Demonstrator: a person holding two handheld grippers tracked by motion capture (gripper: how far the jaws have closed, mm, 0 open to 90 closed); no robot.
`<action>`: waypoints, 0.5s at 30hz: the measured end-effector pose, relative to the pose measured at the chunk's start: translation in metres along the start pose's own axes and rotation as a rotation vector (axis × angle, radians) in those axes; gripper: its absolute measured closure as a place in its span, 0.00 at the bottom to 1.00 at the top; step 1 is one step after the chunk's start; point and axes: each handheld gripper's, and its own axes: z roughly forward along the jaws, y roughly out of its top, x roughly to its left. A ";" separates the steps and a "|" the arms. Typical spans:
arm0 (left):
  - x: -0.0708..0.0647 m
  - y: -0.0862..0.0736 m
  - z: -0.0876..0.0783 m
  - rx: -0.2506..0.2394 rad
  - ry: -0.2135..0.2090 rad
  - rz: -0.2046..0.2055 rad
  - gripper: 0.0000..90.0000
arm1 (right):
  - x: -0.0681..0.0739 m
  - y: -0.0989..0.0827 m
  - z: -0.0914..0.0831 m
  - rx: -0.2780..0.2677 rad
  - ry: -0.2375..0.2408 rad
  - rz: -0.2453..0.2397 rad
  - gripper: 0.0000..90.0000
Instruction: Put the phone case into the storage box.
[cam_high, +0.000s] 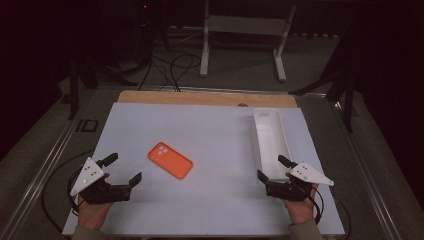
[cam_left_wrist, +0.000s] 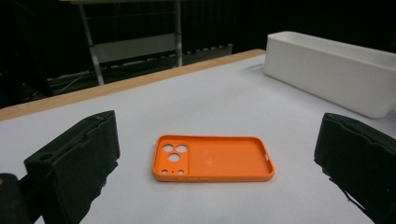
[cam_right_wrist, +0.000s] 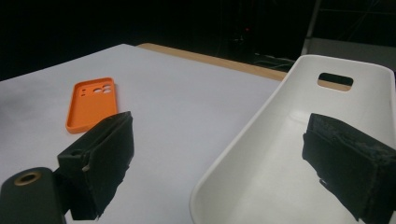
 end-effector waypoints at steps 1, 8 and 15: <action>-0.002 0.001 0.003 0.012 -0.006 0.005 0.01 | 0.000 0.000 0.000 0.001 0.000 0.001 0.10; -0.006 0.007 0.014 0.037 -0.020 0.003 0.02 | -0.001 -0.001 -0.002 -0.007 -0.003 0.010 0.10; -0.006 0.012 0.022 0.037 -0.032 -0.007 0.03 | -0.003 0.000 -0.002 -0.008 -0.011 0.011 0.10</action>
